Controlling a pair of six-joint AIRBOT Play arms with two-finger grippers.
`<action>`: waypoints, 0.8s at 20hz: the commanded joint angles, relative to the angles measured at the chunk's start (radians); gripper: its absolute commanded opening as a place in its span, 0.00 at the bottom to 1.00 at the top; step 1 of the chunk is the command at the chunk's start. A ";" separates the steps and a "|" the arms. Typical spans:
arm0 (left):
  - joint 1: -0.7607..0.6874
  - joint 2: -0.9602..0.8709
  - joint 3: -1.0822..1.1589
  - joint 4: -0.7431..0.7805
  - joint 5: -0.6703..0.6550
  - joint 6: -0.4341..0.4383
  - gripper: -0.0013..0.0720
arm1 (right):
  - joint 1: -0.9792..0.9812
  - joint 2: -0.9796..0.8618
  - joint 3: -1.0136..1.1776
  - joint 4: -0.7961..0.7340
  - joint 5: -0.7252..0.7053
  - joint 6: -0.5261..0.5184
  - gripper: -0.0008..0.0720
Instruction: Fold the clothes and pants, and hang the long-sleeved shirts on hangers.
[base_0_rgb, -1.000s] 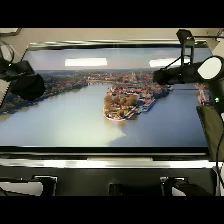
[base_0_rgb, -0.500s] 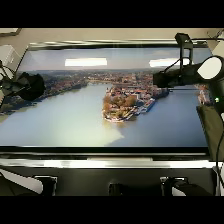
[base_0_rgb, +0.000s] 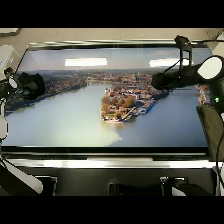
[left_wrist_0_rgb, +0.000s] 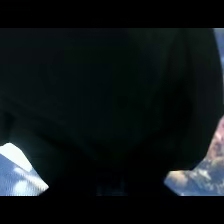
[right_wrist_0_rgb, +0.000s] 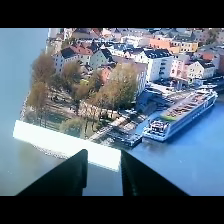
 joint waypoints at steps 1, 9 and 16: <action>-0.001 -0.020 0.005 -0.003 0.037 -0.008 0.04 | 0.001 0.000 0.000 0.038 0.004 0.017 0.39; -0.122 0.080 0.119 -0.087 -0.381 0.000 0.04 | 0.001 0.032 0.000 0.045 0.004 0.060 0.39; -0.581 0.242 0.119 -0.193 -0.710 -0.014 0.04 | 0.001 0.191 0.001 -0.002 0.056 0.090 0.38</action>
